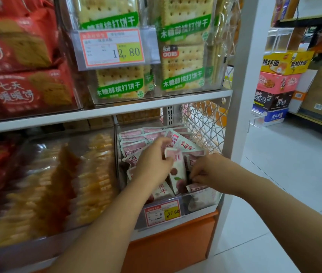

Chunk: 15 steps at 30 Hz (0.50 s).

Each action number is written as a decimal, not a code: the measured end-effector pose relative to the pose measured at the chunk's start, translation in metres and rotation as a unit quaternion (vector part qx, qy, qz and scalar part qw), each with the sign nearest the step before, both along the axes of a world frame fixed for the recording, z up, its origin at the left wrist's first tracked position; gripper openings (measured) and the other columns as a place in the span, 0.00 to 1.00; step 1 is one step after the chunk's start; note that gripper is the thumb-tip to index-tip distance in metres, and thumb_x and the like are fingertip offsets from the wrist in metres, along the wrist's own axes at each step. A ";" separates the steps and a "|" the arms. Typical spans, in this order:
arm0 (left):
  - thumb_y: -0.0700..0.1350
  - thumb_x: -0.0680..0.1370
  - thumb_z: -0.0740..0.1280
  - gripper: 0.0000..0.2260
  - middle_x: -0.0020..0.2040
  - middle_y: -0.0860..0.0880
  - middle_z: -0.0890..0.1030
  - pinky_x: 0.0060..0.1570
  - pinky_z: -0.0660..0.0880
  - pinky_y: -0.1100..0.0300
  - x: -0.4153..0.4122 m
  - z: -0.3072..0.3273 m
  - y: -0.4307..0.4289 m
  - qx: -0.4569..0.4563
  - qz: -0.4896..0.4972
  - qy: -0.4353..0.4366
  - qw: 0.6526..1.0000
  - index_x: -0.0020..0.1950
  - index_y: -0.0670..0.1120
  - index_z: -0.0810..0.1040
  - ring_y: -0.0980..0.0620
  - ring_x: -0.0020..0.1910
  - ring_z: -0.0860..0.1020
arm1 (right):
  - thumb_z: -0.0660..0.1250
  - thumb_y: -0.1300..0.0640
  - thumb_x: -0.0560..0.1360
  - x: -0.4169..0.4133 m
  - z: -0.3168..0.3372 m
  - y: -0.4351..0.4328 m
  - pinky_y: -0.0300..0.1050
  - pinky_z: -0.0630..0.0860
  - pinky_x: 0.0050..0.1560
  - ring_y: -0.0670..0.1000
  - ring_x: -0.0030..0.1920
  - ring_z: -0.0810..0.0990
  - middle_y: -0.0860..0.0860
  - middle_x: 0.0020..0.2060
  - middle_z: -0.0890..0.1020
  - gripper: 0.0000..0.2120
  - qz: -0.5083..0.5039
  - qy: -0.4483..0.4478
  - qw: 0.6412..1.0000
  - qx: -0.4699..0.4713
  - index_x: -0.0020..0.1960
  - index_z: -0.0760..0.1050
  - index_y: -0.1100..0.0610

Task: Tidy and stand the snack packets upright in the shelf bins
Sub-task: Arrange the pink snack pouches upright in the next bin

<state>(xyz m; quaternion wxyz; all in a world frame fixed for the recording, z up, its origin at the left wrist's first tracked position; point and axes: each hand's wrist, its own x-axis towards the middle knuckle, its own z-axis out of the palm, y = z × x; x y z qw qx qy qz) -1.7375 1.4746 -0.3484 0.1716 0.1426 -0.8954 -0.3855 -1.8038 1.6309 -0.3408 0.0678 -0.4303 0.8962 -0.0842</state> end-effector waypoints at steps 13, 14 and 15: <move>0.38 0.79 0.63 0.08 0.47 0.49 0.84 0.45 0.79 0.55 0.076 0.029 -0.061 0.395 0.138 0.242 0.876 0.50 0.49 0.79 0.52 0.46 0.83 | 0.66 0.51 0.75 0.026 0.009 -0.049 0.44 0.75 0.56 0.47 0.53 0.77 0.49 0.62 0.77 0.24 -0.019 -0.036 0.992 -0.116 0.70 0.66 0.50; 0.38 0.79 0.63 0.08 0.46 0.49 0.84 0.42 0.79 0.58 0.078 0.030 -0.062 0.407 0.139 0.248 0.868 0.50 0.48 0.79 0.53 0.45 0.83 | 0.67 0.50 0.74 0.027 0.004 -0.058 0.46 0.76 0.56 0.49 0.54 0.78 0.51 0.64 0.75 0.28 -0.022 -0.062 0.991 -0.117 0.72 0.61 0.50; 0.38 0.79 0.63 0.08 0.46 0.49 0.84 0.39 0.78 0.60 0.081 0.031 -0.063 0.415 0.140 0.254 0.862 0.50 0.48 0.79 0.54 0.44 0.83 | 0.68 0.50 0.74 0.029 -0.001 -0.066 0.46 0.76 0.54 0.51 0.55 0.78 0.53 0.65 0.73 0.33 -0.026 -0.092 0.988 -0.119 0.73 0.57 0.49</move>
